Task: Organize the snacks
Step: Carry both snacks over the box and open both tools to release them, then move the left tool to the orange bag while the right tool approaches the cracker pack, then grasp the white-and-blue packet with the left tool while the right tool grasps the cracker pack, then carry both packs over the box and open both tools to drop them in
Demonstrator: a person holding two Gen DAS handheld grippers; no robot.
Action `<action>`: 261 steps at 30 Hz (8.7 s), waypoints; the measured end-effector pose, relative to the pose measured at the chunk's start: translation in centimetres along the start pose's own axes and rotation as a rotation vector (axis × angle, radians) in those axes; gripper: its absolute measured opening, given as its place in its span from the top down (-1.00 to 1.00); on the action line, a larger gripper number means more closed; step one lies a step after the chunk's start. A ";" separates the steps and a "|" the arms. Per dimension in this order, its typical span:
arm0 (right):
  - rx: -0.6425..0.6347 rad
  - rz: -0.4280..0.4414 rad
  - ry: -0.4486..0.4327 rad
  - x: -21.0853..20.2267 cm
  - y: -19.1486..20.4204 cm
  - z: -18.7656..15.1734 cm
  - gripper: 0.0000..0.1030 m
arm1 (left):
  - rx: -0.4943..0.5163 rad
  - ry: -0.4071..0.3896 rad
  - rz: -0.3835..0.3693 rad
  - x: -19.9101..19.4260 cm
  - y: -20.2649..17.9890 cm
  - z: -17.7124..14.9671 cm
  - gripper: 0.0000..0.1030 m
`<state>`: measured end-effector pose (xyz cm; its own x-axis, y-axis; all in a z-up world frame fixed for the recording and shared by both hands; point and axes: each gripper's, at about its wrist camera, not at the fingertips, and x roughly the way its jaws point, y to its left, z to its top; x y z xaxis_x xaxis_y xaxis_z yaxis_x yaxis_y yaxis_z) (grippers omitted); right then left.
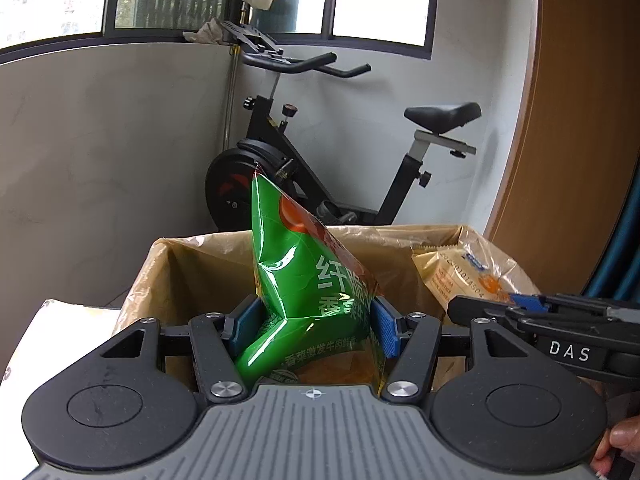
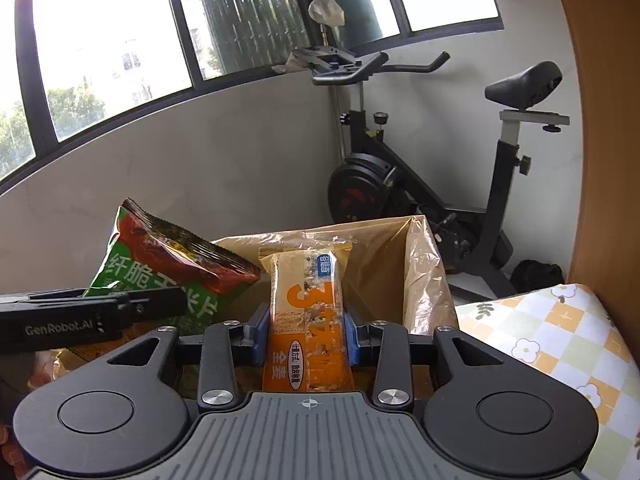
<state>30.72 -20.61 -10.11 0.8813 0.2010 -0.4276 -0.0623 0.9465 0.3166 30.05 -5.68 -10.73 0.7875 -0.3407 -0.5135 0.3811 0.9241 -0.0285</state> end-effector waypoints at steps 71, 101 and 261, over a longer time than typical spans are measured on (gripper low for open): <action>-0.179 -0.045 0.287 -6.5 -1.5 -20.9 0.08 | -0.206 0.044 0.130 -12.3 4.8 -16.6 -0.47; -0.246 -0.128 0.323 -4.9 -0.9 -20.9 0.02 | -0.208 0.098 0.100 -11.1 2.8 -19.0 -0.46; -0.160 -0.023 -0.043 -3.2 0.0 -1.7 0.16 | -0.096 0.031 -0.138 2.1 -2.3 1.2 -0.11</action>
<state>27.08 -20.83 -10.20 0.9026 0.1713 -0.3950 -0.1129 0.9795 0.1669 31.40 -8.71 -10.67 0.7152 -0.4610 -0.5254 0.4350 0.8819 -0.1817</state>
